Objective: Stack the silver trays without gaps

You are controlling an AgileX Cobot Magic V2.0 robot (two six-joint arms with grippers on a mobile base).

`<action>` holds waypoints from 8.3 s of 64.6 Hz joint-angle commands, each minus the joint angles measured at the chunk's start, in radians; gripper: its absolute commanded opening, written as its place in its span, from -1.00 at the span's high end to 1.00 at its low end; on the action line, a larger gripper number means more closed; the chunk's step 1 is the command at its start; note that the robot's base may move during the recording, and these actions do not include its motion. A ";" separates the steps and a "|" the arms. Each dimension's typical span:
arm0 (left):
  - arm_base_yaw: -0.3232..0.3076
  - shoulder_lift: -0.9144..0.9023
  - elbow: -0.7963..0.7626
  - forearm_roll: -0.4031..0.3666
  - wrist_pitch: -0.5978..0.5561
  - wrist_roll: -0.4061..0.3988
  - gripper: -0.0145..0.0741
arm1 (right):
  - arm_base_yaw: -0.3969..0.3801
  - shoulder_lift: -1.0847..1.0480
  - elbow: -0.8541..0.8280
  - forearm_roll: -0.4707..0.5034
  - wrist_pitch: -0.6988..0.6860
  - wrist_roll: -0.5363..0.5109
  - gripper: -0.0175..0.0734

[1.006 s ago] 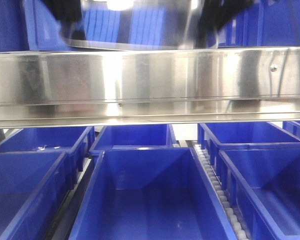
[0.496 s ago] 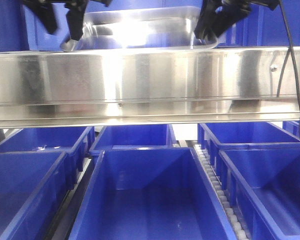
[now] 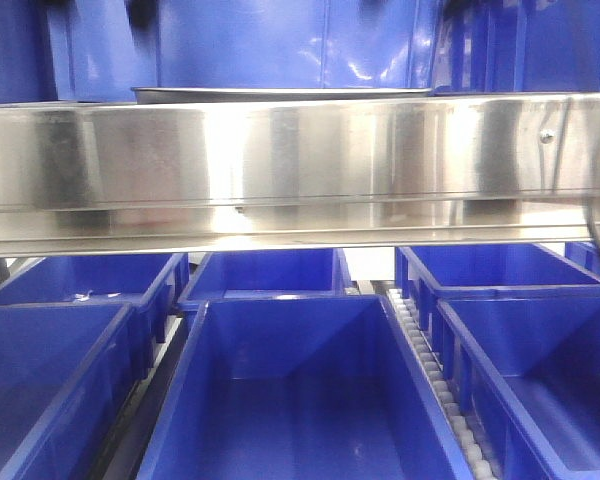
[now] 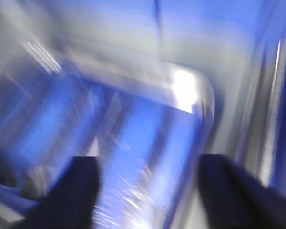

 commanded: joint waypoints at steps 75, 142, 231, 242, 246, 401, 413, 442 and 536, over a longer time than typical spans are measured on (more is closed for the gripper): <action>0.005 -1.433 0.797 0.013 -0.526 -0.010 0.65 | 0.005 -1.326 0.952 0.020 -0.487 -0.126 0.79; 0.005 -1.481 0.797 -0.011 -0.519 -0.010 0.65 | -0.008 -1.374 0.957 -0.067 -0.557 -0.126 0.79; 0.005 -1.484 0.797 -0.011 -0.515 -0.010 0.65 | -0.244 -1.735 1.781 -0.199 -0.759 -0.074 0.79; 0.005 -1.484 0.797 -0.011 -0.515 -0.010 0.65 | -0.243 -1.735 1.781 -0.222 -0.845 -0.008 0.79; 0.005 -1.484 0.797 -0.011 -0.515 -0.010 0.65 | -0.243 -1.735 1.781 -0.222 -0.883 -0.008 0.79; 0.178 -1.509 0.845 -0.251 -0.538 0.221 0.65 | -0.243 -1.735 1.781 -0.222 -0.815 -0.008 0.79; 0.382 -1.509 0.927 -0.578 -0.538 0.501 0.65 | -0.243 -1.735 1.781 -0.222 -0.815 -0.008 0.79; 0.541 -1.608 1.455 -0.636 -0.882 0.499 0.65 | -0.243 -1.735 1.781 -0.222 -0.815 -0.008 0.79; 0.541 -1.693 1.725 -0.442 -0.950 0.259 0.65 | -0.243 -1.735 1.781 -0.222 -0.817 -0.008 0.79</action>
